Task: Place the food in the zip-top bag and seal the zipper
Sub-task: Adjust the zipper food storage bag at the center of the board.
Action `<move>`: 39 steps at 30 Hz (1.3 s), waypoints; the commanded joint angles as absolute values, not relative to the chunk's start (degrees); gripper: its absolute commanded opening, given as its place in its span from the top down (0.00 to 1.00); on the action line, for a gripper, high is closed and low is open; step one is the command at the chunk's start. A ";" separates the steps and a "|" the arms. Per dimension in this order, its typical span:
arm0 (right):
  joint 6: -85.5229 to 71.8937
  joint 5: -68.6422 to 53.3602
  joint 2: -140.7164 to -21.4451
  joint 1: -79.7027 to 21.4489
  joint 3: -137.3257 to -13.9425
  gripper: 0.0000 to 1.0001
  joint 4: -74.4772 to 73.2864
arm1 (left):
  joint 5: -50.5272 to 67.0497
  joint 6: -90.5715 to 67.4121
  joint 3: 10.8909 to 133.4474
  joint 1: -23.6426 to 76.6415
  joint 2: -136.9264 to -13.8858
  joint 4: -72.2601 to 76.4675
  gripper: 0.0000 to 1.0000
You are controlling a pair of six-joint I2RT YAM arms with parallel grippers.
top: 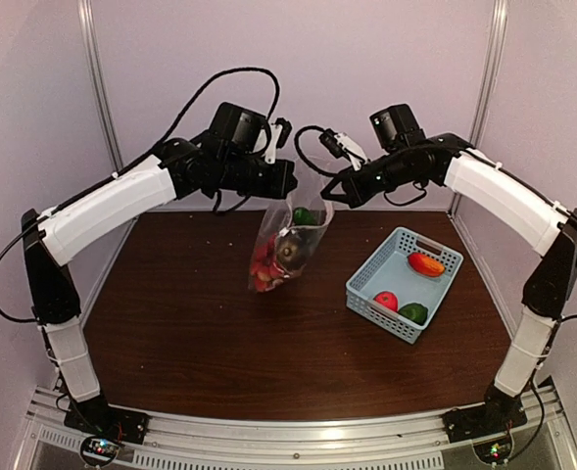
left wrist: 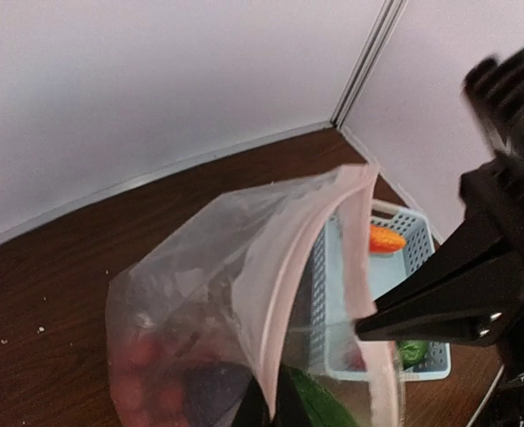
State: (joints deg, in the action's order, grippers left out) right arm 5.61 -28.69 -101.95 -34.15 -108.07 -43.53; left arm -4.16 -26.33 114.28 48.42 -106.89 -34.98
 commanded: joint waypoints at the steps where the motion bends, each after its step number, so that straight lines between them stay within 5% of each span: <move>1: 0.38 -39.68 -108.18 -31.99 -112.17 1.00 -42.48 | 0.75 -28.85 111.57 42.14 -114.76 -37.91 1.00; 3: -4.83 -44.71 -108.42 -31.83 -111.68 1.00 -39.42 | 5.72 -29.68 113.20 43.61 -116.42 -39.63 1.00; 5: -4.40 -36.76 -106.43 -32.55 -110.24 1.00 -37.53 | 4.42 -29.65 112.74 46.22 -114.71 -37.65 1.00; 14: -0.99 -30.77 -106.83 -29.09 -116.88 1.00 -40.77 | -11.34 -26.87 110.69 46.92 -98.80 -26.14 1.00; 22: -1.32 -35.76 -107.38 -28.46 -114.01 1.00 -41.03 | -5.06 -28.65 107.23 46.54 -101.12 -24.89 1.00; 30: 6.28 -37.12 -97.46 -27.67 -104.62 0.59 -44.64 | 1.44 -28.77 103.38 46.22 -105.68 -26.84 1.00; 39: 22.49 -33.32 -87.11 -20.81 -83.88 0.53 -52.03 | 2.76 -29.30 101.44 46.06 -104.75 -25.75 1.00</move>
